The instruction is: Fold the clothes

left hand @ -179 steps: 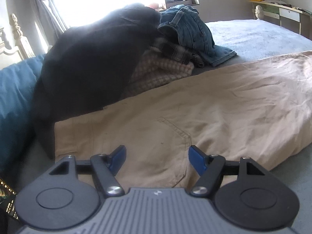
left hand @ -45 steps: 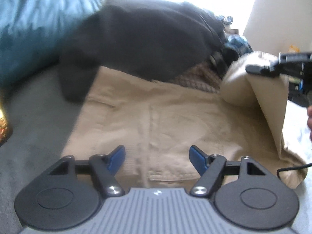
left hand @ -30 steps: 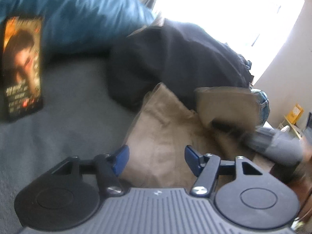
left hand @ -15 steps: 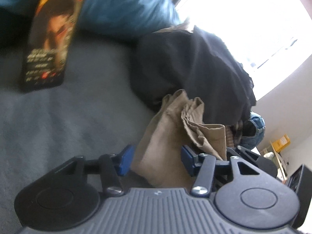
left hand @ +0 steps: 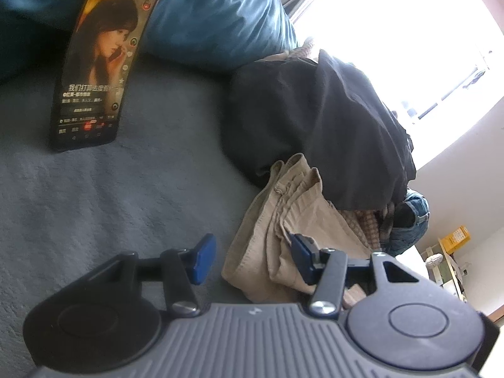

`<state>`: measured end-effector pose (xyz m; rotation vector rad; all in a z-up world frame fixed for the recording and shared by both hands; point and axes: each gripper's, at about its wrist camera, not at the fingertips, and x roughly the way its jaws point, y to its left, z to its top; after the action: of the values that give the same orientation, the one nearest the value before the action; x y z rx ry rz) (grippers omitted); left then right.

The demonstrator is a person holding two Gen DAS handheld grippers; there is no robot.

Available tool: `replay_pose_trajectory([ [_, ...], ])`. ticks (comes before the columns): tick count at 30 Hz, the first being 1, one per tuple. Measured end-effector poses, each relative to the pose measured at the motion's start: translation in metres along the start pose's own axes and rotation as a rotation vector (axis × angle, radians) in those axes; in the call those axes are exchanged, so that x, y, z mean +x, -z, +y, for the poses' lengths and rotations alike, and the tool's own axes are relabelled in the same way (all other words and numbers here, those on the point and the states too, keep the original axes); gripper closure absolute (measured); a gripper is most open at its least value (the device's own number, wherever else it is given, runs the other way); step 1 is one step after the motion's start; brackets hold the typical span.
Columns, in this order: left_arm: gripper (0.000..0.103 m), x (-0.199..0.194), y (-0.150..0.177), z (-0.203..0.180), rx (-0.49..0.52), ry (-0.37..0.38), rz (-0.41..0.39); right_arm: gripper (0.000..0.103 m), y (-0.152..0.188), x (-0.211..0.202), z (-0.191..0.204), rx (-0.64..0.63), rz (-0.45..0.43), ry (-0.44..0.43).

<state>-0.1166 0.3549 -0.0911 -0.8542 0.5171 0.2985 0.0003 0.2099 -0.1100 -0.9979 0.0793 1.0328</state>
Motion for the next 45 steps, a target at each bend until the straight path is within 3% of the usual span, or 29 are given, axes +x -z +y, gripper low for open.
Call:
replay_pose_trajectory([
  [2,0.05,0.0,0.0,-0.003,0.014,0.008,-0.003,0.07,-0.002,-0.007,-0.004,0.023,-0.019,-0.011],
  [4,0.05,0.001,0.0,-0.007,0.036,0.015,0.001,0.051,-0.003,-0.02,-0.011,0.076,-0.058,-0.057],
  [6,0.05,0.003,0.001,-0.01,0.058,0.011,0.005,0.049,0.0,-0.036,-0.016,0.122,-0.1,-0.106],
  [9,0.05,0.007,0.004,-0.012,0.074,0.008,0.007,0.049,0.005,-0.046,-0.019,0.137,-0.101,-0.102],
  [15,0.05,0.011,0.007,-0.017,0.092,0.009,0.011,0.051,0.016,-0.039,-0.02,0.168,-0.019,-0.112],
  [20,0.05,0.01,0.008,-0.015,0.085,0.007,0.006,0.052,0.016,-0.024,-0.026,0.286,0.019,-0.174],
  [21,0.05,0.01,0.008,-0.014,0.081,0.006,0.005,0.054,0.017,-0.023,-0.027,0.305,0.018,-0.184],
  [23,0.05,0.01,0.007,-0.012,0.075,0.002,0.005,0.066,0.018,-0.02,-0.028,0.324,0.018,-0.197],
  [24,0.05,0.01,0.007,-0.011,0.073,0.001,0.005,0.081,0.018,-0.019,-0.028,0.336,0.019,-0.207],
  [27,0.05,0.01,0.007,-0.008,0.066,-0.001,0.004,0.099,0.017,-0.021,-0.033,0.391,-0.01,-0.218],
  [33,0.05,0.01,0.006,-0.003,0.054,-0.012,0.005,0.101,0.013,-0.023,-0.029,0.374,-0.067,-0.21],
  [36,0.05,0.009,0.007,-0.003,0.057,-0.012,-0.002,0.096,0.016,-0.018,-0.011,0.277,-0.033,-0.204],
  [38,0.05,0.009,0.007,-0.003,0.057,-0.012,-0.001,0.084,0.017,-0.023,-0.009,0.266,-0.046,-0.2],
  [40,0.05,0.01,0.007,-0.002,0.058,-0.009,0.001,0.057,0.016,-0.03,-0.016,0.286,-0.081,-0.205],
  [42,0.05,0.01,0.007,-0.004,0.064,-0.004,0.0,0.053,0.016,-0.033,-0.032,0.35,-0.117,-0.206],
  [45,0.05,0.01,0.005,-0.011,0.093,0.008,-0.008,0.053,0.022,-0.029,-0.068,0.548,-0.122,-0.227],
])
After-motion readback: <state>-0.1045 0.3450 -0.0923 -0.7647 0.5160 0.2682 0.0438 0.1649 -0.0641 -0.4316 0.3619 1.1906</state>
